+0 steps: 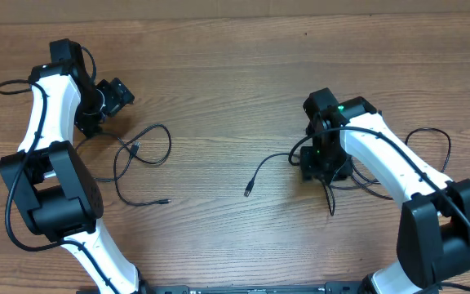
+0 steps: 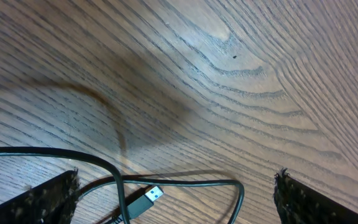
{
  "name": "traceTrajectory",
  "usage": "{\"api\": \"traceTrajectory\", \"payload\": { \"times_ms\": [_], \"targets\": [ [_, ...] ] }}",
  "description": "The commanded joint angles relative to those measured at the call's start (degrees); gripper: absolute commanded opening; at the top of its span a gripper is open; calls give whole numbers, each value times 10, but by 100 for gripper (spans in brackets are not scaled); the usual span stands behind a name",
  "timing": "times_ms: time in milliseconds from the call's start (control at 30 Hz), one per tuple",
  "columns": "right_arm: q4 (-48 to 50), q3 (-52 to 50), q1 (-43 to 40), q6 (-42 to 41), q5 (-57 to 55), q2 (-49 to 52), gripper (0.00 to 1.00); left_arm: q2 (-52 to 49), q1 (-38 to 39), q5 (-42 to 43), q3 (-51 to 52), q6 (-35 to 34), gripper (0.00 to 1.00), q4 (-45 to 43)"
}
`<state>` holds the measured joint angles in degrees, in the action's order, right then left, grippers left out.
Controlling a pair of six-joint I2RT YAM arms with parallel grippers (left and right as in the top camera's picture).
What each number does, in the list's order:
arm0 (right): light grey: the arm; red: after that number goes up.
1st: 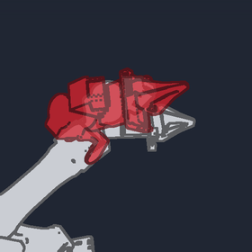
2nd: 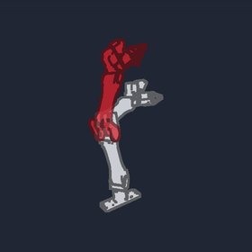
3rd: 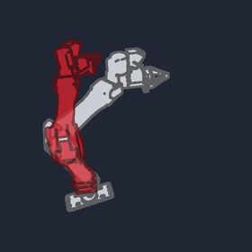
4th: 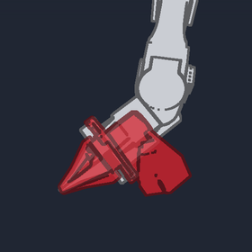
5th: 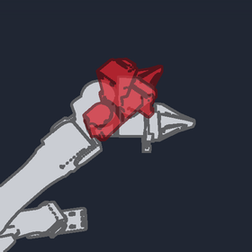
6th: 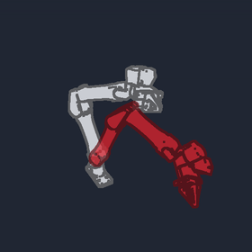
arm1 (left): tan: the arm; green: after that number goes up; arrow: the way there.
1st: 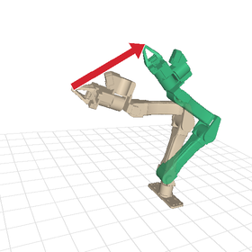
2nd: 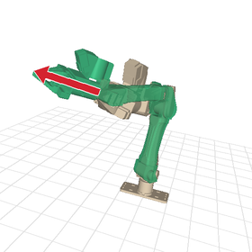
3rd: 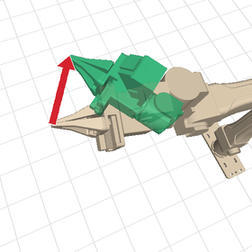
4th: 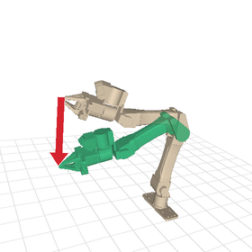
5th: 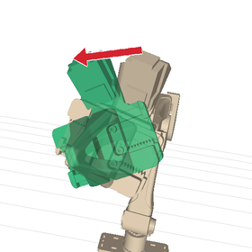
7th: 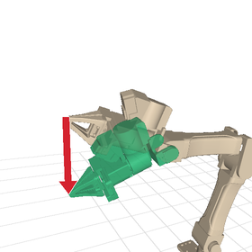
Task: Untangle cables
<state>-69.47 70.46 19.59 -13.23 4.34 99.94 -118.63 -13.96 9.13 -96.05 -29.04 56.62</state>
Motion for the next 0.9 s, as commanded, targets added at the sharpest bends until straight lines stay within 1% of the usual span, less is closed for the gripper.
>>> {"api": "traceTrajectory", "payload": {
  "times_ms": [0,33,100,233,500,667,767,867],
  "targets": [
    [21,-1,0,-2,-13,0,8,9,2,-7,-8,-8,99,1],
    [29,-1,0,-2,-14,0,4,9,2,-7,-8,-8,100,1],
    [39,4,-3,-2,-22,0,4,9,2,-7,-8,-8,99,1],
    [28,40,-27,-2,-34,0,4,9,1,-7,-8,-8,100,1],
    [-51,200,-96,-2,-34,-5,4,9,1,-7,-8,-8,99,1],
    [-47,286,-139,-3,-34,-16,4,9,1,-7,-8,-8,100,1],
    [-30,316,-178,-33,-37,-17,4,9,1,-7,-8,-8,100,1],
    [-11,319,-222,-70,-39,-17,4,9,1,-7,-8,-8,100,1]
  ]
}}
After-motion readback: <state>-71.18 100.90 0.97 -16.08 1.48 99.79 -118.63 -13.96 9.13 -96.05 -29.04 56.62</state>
